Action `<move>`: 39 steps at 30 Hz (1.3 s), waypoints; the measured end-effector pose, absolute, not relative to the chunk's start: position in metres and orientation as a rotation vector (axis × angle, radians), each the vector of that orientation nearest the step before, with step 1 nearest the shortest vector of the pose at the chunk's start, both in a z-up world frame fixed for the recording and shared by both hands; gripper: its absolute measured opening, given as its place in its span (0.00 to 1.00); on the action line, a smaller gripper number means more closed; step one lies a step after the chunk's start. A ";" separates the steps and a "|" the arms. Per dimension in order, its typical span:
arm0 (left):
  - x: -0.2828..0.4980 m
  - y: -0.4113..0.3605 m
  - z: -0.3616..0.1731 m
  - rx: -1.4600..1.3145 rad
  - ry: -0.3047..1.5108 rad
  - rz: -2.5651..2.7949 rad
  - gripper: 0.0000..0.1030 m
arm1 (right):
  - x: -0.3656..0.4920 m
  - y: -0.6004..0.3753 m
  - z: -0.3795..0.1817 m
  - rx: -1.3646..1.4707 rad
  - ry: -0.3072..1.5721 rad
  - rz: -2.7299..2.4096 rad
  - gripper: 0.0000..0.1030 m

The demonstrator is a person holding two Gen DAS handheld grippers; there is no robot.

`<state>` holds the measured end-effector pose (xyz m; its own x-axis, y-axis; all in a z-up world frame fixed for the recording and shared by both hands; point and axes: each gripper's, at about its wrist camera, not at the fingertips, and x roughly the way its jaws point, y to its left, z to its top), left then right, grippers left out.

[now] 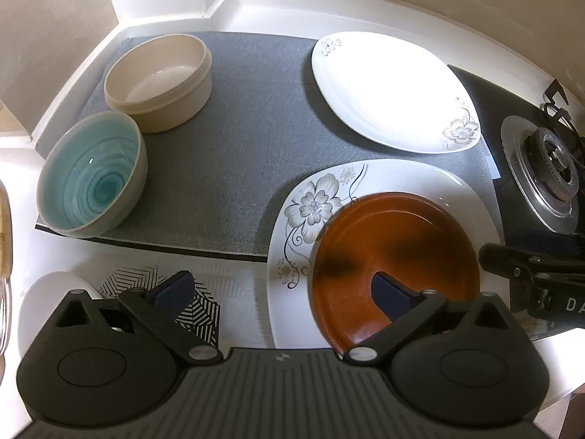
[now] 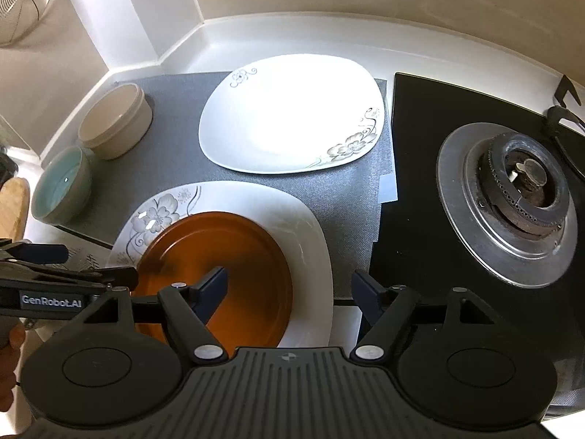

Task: Organize plates and bowls
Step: 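Move both grippers toward the white square plate on the mat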

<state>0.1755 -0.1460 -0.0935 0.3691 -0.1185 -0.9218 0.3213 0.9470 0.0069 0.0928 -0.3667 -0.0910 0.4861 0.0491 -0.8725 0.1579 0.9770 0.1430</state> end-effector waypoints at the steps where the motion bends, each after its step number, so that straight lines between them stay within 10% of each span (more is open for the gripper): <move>1: 0.175 -0.147 -0.093 0.200 1.159 -0.286 1.00 | 0.092 -0.367 -0.090 0.217 1.059 -0.066 0.76; 39: 0.302 -0.210 -0.085 0.076 1.095 -0.183 1.00 | 0.234 -0.462 -0.099 0.250 0.779 0.008 0.82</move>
